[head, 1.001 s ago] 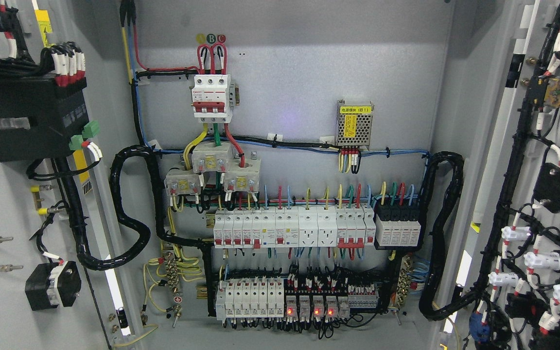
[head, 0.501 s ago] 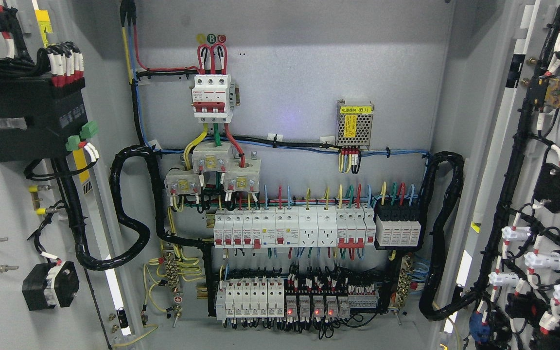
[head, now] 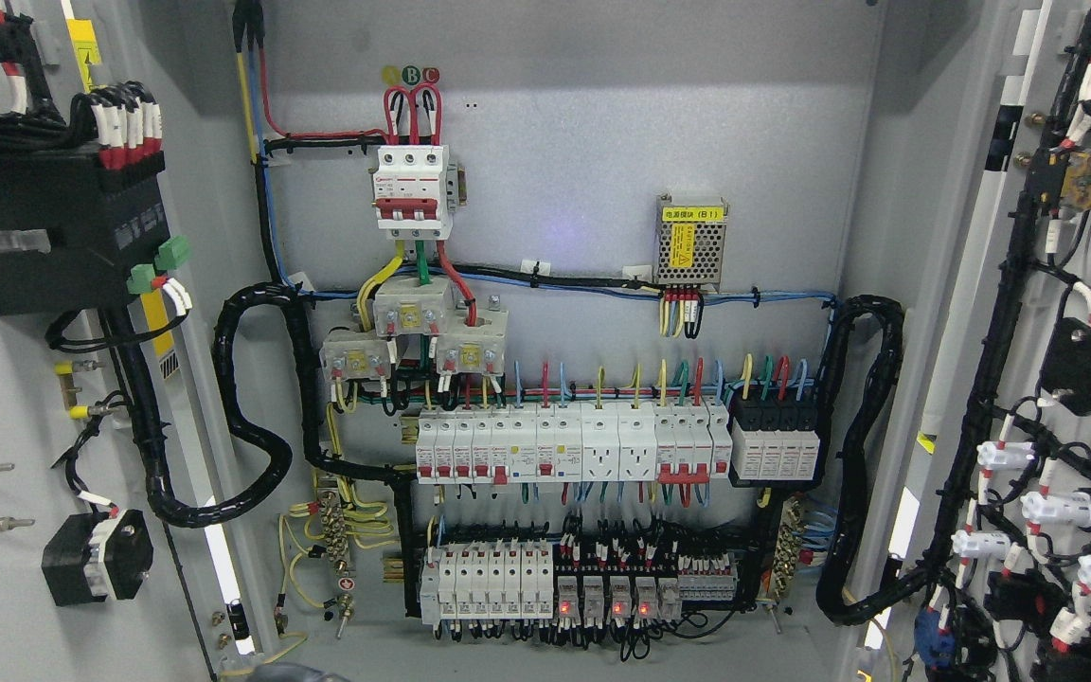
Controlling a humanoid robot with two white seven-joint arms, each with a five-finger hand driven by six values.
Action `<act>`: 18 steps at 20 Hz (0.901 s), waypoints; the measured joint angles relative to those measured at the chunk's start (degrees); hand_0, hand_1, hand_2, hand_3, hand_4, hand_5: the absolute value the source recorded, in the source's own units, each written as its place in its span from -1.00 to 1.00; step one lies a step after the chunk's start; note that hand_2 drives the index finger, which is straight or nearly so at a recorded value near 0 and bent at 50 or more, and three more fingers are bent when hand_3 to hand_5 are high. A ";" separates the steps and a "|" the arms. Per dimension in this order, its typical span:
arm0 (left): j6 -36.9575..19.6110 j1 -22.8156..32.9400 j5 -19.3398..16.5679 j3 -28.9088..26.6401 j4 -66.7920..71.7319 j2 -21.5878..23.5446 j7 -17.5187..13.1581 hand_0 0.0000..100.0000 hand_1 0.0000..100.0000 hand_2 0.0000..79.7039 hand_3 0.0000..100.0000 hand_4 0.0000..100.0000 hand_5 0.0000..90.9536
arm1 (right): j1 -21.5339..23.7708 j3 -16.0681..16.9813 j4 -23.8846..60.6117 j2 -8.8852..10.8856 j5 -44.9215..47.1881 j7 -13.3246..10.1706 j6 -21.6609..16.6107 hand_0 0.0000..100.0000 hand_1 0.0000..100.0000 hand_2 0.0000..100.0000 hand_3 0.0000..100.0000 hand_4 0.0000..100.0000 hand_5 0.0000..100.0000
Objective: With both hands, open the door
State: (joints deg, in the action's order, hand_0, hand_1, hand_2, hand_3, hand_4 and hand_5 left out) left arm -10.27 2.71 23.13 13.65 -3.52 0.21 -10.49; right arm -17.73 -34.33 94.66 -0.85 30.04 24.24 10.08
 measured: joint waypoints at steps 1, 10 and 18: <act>0.00 -0.03 0.01 0.01 -0.17 -0.02 0.07 -0.76 0.11 -1.00 -1.00 -1.00 -1.00 | 2.37 1.18 0.98 0.86 -0.81 0.00 -1.57 -1.00 0.00 -0.92 -1.00 -1.00 -1.00; -0.13 6.52 0.28 -0.17 -16.06 2.00 -4.31 -0.76 0.11 -1.00 -1.00 -1.00 -1.00 | 20.75 12.64 7.62 6.12 -6.90 0.04 -16.02 -1.00 0.00 -0.92 -1.00 -1.00 -1.00; -2.92 15.37 0.15 -0.68 -43.12 7.15 -14.97 -0.76 0.11 -1.00 -1.00 -1.00 -1.00 | 35.14 22.56 15.41 9.45 -7.85 -0.11 -26.77 -1.00 0.00 -0.92 -1.00 -1.00 -1.00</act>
State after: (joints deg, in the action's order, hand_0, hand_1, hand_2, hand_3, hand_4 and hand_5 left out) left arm -13.19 18.08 23.28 12.96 -46.64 7.37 -25.46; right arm 17.41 -11.77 110.07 8.60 22.18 24.13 -16.69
